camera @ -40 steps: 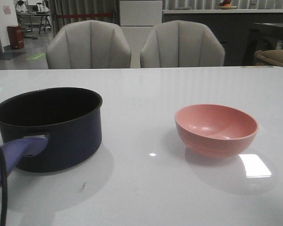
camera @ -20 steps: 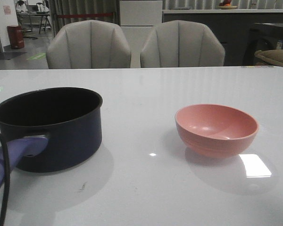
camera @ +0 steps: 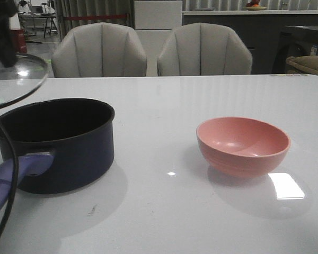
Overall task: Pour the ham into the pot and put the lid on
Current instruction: 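Bring the held glass lid over the saucepan with the left gripper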
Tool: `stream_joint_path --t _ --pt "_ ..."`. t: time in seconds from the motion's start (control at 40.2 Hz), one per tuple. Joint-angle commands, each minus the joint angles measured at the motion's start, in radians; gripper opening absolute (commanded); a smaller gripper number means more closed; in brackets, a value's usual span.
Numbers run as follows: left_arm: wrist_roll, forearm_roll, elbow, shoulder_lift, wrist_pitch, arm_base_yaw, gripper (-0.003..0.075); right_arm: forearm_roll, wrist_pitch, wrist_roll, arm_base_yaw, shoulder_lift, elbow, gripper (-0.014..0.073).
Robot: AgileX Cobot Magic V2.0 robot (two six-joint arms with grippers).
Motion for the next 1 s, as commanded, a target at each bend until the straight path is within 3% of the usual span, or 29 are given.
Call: stream_joint_path --t 0.0,0.274,0.971 --pt "0.002 -0.011 -0.038 -0.039 -0.03 -0.092 0.0154 0.0 -0.085 -0.012 0.0 0.007 -0.026 0.015" --pt "0.002 -0.041 -0.038 0.012 -0.02 -0.182 0.0156 0.0 -0.085 -0.012 0.0 0.007 -0.026 0.015" --pt "0.006 -0.094 -0.038 0.044 -0.025 -0.187 0.0158 0.0 -0.085 -0.012 0.0 0.007 -0.026 0.015"
